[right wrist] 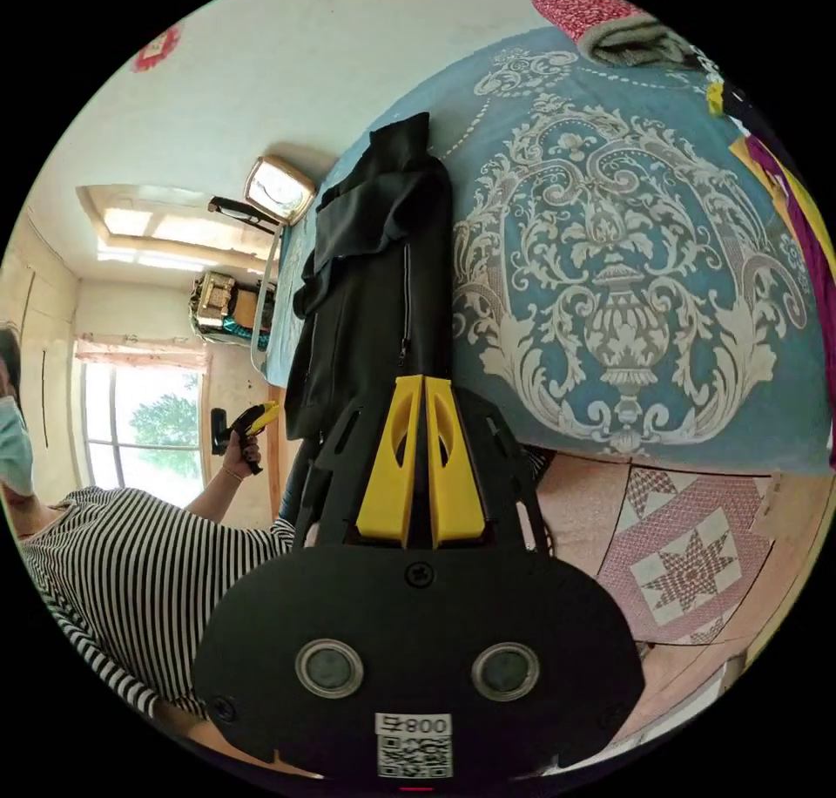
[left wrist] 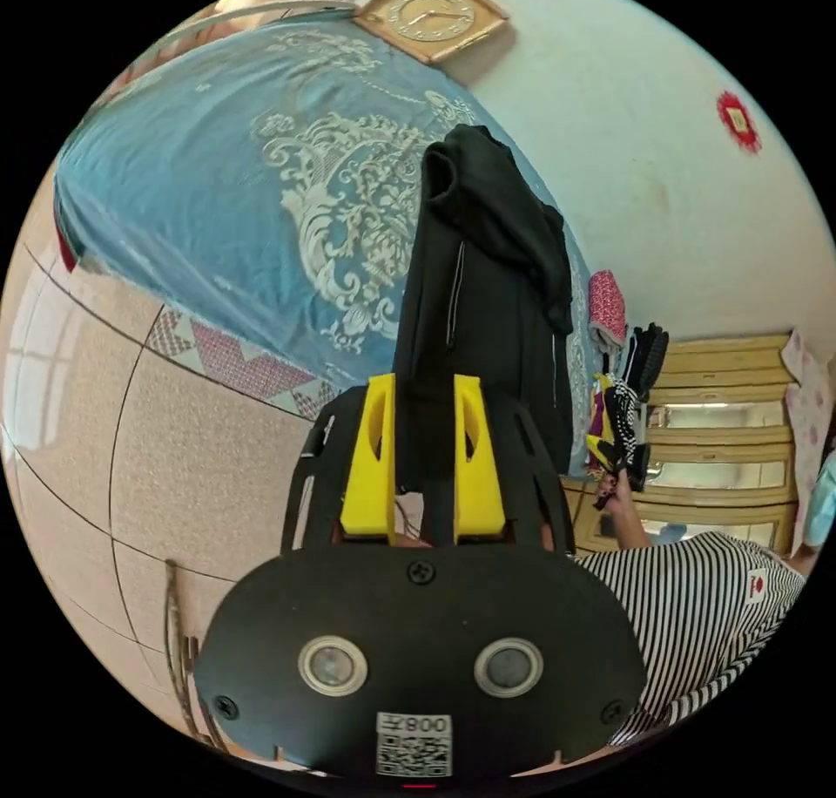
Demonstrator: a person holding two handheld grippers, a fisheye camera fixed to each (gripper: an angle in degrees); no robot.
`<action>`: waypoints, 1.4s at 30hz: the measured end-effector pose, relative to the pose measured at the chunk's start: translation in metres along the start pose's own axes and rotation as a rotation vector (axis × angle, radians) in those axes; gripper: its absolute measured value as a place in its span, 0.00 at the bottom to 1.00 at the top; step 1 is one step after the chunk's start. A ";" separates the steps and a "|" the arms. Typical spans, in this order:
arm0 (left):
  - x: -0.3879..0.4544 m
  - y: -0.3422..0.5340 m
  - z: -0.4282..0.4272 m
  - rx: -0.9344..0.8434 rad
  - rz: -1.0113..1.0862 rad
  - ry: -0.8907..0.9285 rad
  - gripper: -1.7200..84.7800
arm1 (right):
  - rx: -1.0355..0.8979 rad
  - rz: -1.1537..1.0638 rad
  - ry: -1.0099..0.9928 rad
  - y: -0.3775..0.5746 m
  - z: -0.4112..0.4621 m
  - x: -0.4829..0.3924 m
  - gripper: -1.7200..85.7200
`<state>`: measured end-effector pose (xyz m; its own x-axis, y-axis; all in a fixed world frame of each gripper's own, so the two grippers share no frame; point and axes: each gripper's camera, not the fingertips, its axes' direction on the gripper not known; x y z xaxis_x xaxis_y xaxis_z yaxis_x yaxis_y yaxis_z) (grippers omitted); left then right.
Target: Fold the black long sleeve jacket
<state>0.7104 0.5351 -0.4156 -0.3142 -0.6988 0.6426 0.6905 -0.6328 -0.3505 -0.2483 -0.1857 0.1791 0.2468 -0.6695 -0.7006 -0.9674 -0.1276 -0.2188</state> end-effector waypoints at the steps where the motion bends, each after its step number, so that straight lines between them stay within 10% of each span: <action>1: -0.013 0.011 -0.002 -0.004 -0.015 0.017 0.15 | 0.010 0.029 -0.019 0.016 -0.006 0.011 0.06; 10: -0.093 0.080 0.023 -0.089 -0.156 0.350 0.18 | 0.030 0.203 -0.226 0.101 -0.021 0.080 0.12; 42: -0.072 0.262 -0.081 0.022 0.117 0.487 0.06 | 0.042 -0.074 -0.340 0.182 -0.095 0.020 0.03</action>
<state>0.8613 0.3925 -0.6091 -0.4976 -0.8427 0.2055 0.7511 -0.5371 -0.3838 -0.4251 -0.2915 0.1899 0.3278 -0.3770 -0.8663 -0.9448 -0.1316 -0.3002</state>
